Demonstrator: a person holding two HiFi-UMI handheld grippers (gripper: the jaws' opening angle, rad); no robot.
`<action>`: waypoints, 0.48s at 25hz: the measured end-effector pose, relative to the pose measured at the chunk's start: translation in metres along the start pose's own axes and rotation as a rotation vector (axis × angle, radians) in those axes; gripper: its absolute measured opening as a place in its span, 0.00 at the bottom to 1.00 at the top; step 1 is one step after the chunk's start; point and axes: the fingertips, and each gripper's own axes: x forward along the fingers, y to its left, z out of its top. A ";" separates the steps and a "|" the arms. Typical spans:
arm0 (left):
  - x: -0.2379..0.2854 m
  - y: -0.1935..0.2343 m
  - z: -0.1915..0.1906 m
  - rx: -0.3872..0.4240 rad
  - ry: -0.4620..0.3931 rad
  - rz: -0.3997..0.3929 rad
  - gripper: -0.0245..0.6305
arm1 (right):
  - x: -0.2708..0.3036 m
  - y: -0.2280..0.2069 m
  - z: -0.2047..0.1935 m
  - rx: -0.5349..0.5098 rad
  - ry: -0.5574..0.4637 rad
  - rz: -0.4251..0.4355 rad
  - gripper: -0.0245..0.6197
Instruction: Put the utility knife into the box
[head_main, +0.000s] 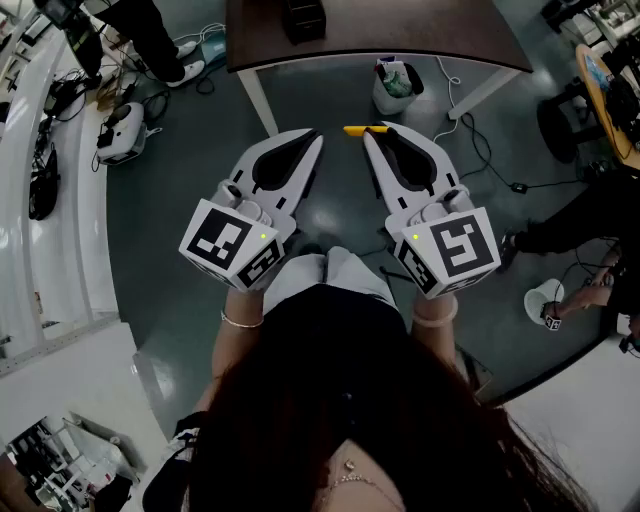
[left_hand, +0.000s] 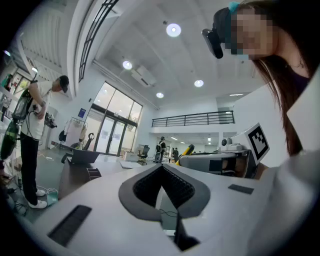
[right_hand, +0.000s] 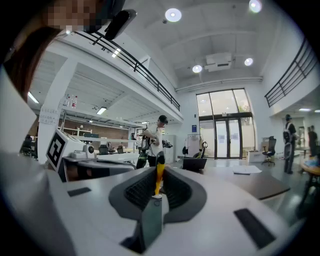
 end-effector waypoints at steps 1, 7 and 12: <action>0.002 0.000 -0.001 -0.001 0.000 0.000 0.04 | 0.001 -0.002 0.000 0.000 -0.001 0.001 0.12; 0.010 0.000 -0.004 -0.004 0.004 -0.001 0.04 | 0.000 -0.009 -0.002 0.016 -0.015 0.004 0.12; 0.020 0.000 -0.004 -0.007 -0.014 0.011 0.04 | -0.004 -0.021 -0.002 0.024 -0.031 0.009 0.12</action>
